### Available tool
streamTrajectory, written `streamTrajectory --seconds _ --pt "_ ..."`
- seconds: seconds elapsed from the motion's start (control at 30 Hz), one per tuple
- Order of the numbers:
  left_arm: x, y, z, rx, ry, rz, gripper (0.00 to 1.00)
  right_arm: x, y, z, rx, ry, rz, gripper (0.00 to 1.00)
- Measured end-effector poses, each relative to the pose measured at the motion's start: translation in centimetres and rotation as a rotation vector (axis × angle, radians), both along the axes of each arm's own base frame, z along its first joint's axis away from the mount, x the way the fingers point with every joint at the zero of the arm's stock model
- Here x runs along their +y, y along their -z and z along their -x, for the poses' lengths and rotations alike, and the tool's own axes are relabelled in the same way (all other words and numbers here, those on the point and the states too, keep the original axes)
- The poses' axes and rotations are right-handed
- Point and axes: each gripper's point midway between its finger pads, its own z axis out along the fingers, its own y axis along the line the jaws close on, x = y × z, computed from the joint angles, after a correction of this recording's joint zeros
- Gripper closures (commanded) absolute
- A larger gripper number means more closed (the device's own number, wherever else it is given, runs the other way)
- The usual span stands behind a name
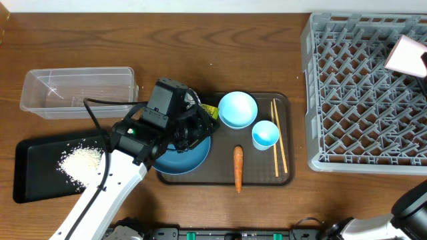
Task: Sort waste into correct bins and load items into the dishwasher rack
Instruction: 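Carry the pink cup right over the dish rack with the right gripper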
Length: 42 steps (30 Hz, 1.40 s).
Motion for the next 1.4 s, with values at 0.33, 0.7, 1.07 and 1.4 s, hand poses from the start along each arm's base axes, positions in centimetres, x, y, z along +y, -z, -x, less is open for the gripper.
streamTrajectory --seconds 0.33,0.7,1.07,1.4 --pt "-0.1 1.7 -0.5 0.048 -0.003 -0.027 0.64 -0.5 0.5 -0.4 -0.051 0.027 0.052 0.46" --pt "-0.3 2.5 -0.7 0.071 -0.002 -0.038 0.64 -1.3 3.8 -1.8 0.008 0.101 0.042 0.47" --pt "-0.3 2.5 -0.7 0.071 -0.002 -0.038 0.64 -1.9 12.9 -1.4 0.364 0.286 0.092 0.47" --pt "-0.2 2.5 -0.7 0.062 0.01 -0.043 0.64 -1.0 12.7 -2.2 0.511 0.306 0.409 0.48"
